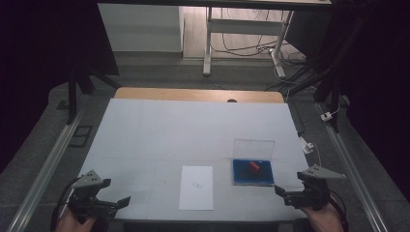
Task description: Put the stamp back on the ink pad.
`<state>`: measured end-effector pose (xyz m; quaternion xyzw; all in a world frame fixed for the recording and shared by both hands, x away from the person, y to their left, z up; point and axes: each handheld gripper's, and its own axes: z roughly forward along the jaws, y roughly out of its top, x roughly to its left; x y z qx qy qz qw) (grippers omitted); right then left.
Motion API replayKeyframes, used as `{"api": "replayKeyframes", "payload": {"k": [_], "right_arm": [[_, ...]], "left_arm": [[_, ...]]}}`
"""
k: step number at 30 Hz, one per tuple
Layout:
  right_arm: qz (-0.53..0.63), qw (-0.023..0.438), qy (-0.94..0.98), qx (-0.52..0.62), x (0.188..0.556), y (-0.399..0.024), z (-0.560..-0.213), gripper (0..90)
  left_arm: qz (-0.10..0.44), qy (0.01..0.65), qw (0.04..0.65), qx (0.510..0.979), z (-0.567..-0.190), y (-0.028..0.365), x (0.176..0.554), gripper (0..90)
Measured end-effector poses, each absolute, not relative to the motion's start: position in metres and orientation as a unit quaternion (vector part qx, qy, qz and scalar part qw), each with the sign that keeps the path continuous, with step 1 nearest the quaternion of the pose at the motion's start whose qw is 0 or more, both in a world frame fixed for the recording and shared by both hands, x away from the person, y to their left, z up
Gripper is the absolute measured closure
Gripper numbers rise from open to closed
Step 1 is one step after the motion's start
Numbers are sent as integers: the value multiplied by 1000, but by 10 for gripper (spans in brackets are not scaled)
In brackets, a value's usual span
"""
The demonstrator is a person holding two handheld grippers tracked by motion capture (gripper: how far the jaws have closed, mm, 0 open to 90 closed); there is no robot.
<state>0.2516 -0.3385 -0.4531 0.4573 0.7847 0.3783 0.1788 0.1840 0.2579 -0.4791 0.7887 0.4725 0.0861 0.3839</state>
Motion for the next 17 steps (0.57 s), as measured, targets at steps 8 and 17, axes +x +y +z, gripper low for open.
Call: {"api": "replayKeyframes", "payload": {"k": [8,17], "right_arm": [[371,177,781,471,243,-344,-454,0],[343,177,789,477,241,-344,-456,0]], "left_arm": [[85,471,384,790,-479,258,184,15],[88,471,380,791,-479,256,185,10]]}}
